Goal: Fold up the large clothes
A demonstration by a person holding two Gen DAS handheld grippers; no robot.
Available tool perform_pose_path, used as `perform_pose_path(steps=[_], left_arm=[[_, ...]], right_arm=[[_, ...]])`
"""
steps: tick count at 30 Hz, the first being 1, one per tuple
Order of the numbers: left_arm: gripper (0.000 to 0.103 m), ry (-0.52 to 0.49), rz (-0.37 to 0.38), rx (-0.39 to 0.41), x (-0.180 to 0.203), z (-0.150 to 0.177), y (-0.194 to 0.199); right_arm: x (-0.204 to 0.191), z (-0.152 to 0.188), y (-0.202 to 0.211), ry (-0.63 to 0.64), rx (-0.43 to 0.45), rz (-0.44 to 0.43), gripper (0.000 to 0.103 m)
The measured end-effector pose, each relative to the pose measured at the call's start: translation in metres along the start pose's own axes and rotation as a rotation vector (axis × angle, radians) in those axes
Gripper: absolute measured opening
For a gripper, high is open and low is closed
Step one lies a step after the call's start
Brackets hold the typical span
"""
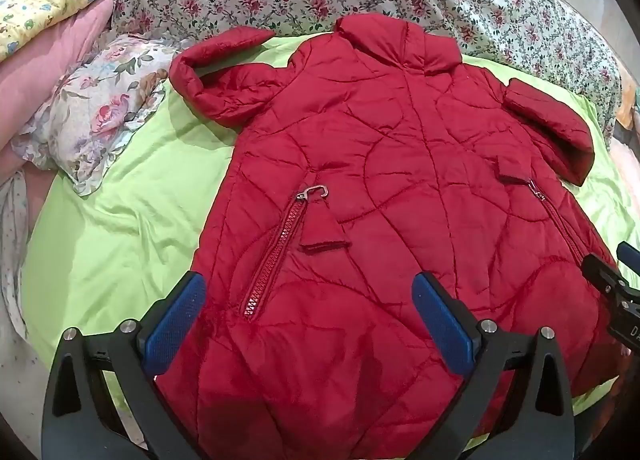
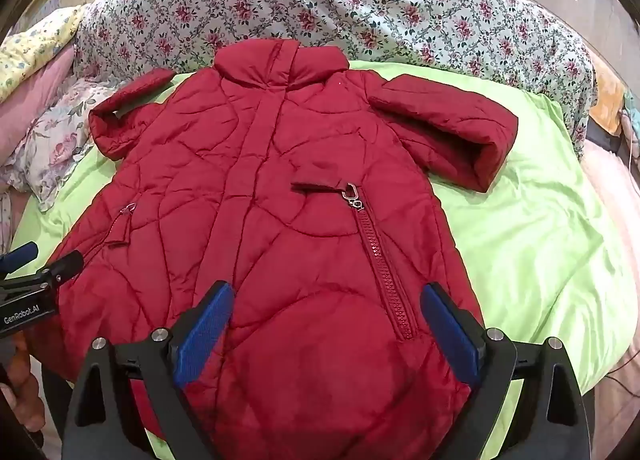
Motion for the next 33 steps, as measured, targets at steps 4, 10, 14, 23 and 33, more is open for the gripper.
perform_pose_path(steps=[4,10,14,23,33], left_arm=[[0.103,0.005,-0.001,0.0,-0.002,0.0,-0.001],[0.103,0.014,-0.003,-0.001,-0.005,-0.002,-0.003],[0.103,0.016,-0.001,-0.001,-0.007,-0.003,-0.004],[0.103,0.016,0.002,-0.005,-0.006,-0.004,-0.006],[0.103,0.017,0.005,-0.013,-0.006,-0.008,-0.012]], right_arm=[[0.001,0.0,0.0,0.0,-0.002,0.0,0.096],[-0.004,-0.003,-0.003,-0.004,-0.007,-0.012,0.096],[-0.004,-0.004,-0.003,-0.002,-0.005,-0.017,0.096],[-0.002,-0.004,-0.004,-0.013,-0.011,-0.054,0.096],[-0.002,-0.011,-0.006,-0.024,0.024,-0.07,0.096]])
Point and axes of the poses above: each gripper's, at about its wrist camera, not at the fingertips, and y roughly against the way its jaws point, x to its right, z to its underside, the point moved 6 cm from there along -y, roughly the way its jaws point, and after that the axes turned 4 degrees about x, right-handed, at the moved point
